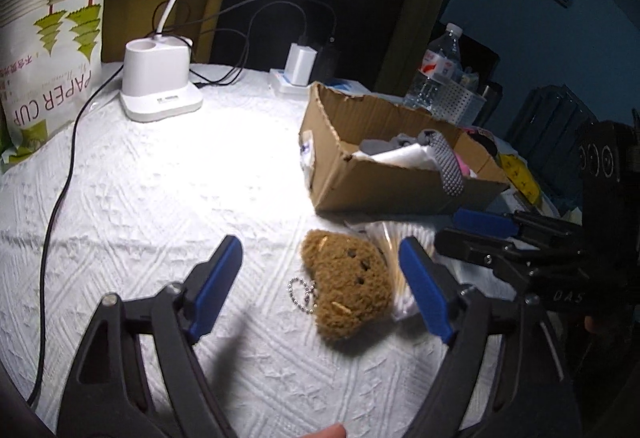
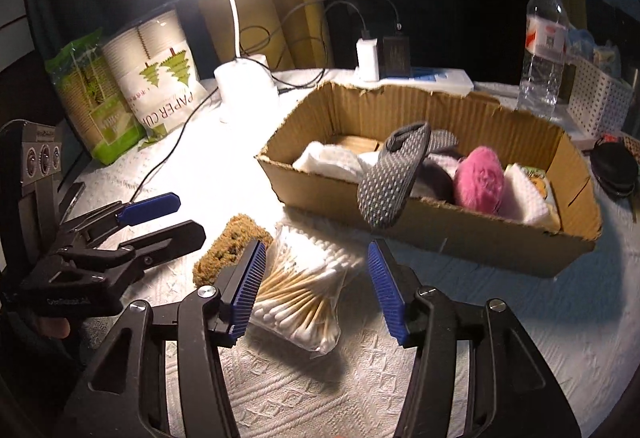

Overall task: Organize soft objects
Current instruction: 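Grasp the brown sponge with the left tool while the right tool grasps the cotton swab bag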

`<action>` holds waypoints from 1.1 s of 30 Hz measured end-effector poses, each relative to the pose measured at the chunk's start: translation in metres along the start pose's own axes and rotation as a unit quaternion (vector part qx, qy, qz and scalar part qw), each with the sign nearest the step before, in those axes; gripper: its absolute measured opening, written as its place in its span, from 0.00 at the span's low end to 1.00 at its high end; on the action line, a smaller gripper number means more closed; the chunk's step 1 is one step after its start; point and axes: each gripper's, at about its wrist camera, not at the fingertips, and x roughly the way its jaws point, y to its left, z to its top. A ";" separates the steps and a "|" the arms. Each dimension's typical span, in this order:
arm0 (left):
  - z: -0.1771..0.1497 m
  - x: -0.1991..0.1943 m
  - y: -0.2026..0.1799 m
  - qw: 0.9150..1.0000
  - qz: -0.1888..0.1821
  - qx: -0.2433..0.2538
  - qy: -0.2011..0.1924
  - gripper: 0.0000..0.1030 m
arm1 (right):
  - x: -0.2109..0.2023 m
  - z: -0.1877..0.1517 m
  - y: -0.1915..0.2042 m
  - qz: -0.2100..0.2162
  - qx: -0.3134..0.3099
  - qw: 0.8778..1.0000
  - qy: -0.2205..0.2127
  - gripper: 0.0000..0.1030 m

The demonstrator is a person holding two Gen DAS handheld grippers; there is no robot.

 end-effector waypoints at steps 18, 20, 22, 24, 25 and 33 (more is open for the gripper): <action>-0.005 0.024 0.002 0.998 0.018 -0.005 0.060 0.79 | 0.036 -0.006 0.004 0.012 0.026 0.999 0.046 0.59; -0.004 0.023 -0.003 0.998 0.018 0.005 0.056 0.79 | 0.032 -0.008 0.002 0.012 0.027 0.999 0.041 0.52; -0.004 0.022 -0.008 0.998 0.019 0.012 0.056 0.79 | 0.028 -0.010 -0.001 0.011 0.029 0.999 0.040 0.51; -0.004 0.023 -0.013 0.998 0.018 0.016 0.056 0.79 | 0.022 -0.013 -0.006 0.010 0.033 0.999 0.037 0.51; -0.004 0.025 -0.017 0.998 0.018 0.019 0.057 0.79 | 0.020 -0.014 -0.008 0.009 0.034 0.999 0.036 0.51; -0.009 0.051 -0.044 0.992 0.050 0.065 0.096 0.79 | -0.004 -0.030 -0.036 0.003 0.055 0.998 0.024 0.50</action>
